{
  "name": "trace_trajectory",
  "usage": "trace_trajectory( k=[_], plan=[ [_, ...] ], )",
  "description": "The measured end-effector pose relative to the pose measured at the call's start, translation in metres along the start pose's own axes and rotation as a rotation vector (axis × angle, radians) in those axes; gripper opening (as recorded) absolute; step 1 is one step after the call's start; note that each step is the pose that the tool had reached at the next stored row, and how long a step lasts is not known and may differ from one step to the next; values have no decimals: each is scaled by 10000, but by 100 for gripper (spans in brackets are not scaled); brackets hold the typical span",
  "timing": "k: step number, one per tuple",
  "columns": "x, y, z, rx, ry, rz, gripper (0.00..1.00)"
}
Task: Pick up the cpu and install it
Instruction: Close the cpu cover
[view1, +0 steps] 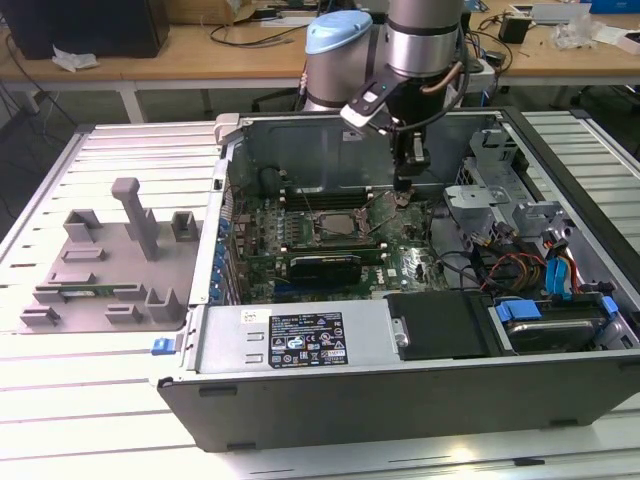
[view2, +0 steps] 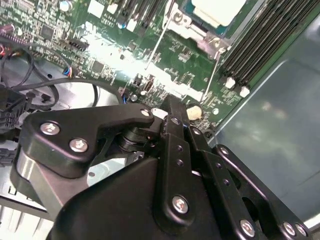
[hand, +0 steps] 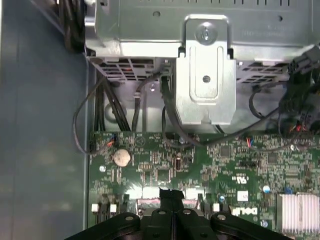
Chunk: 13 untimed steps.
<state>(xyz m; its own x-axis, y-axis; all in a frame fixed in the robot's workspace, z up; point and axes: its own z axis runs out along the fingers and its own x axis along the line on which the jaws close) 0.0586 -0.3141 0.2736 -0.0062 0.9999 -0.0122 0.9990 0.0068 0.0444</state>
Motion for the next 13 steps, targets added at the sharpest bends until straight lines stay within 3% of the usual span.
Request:
trace_trajectory(
  k=[7, 13],
  plan=[
    [1, 79, 149, 14, 0, 1, 11],
    [2, 98, 286, 34, -1, 2, 11]
  ],
)
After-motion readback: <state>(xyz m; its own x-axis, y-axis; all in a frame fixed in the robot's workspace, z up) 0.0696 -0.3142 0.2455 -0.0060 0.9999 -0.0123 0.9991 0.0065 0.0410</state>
